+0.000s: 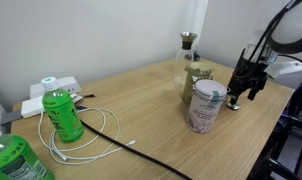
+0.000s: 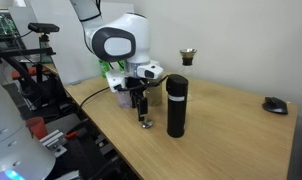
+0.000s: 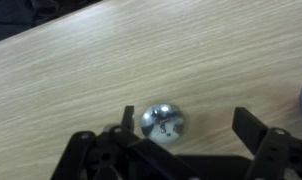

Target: Put the lid on the flusk.

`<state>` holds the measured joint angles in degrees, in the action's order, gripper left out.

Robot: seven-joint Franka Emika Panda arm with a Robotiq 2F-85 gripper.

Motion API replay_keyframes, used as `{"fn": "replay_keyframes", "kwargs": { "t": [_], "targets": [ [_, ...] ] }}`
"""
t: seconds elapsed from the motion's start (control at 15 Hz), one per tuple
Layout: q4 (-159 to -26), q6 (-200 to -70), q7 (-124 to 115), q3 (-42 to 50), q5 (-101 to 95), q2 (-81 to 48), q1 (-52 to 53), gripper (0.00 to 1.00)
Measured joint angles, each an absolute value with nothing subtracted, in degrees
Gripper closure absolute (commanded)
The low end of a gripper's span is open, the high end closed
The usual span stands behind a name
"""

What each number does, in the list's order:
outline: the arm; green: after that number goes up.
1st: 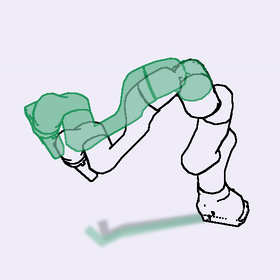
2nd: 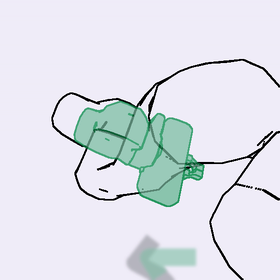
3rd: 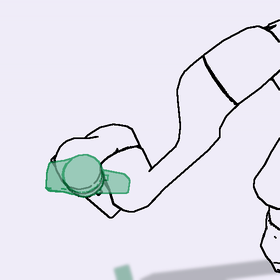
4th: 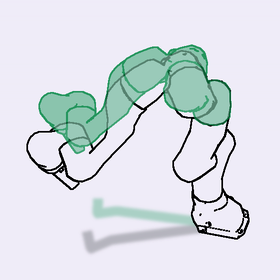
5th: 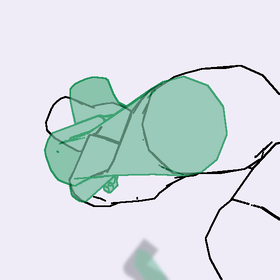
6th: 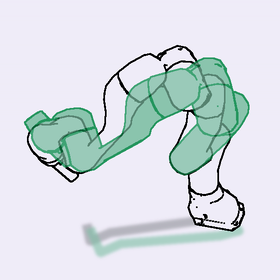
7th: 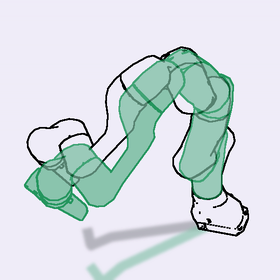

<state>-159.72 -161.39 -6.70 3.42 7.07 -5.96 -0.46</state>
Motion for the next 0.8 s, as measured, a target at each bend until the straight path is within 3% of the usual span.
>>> {"fn": "replay_keyframes", "kwargs": {
  "t": [0.8],
  "targets": [
    [-157.62, -165.44, -7.59, 3.24, 7.86, -11.38, -0.46, 0.0]
  ]
}}
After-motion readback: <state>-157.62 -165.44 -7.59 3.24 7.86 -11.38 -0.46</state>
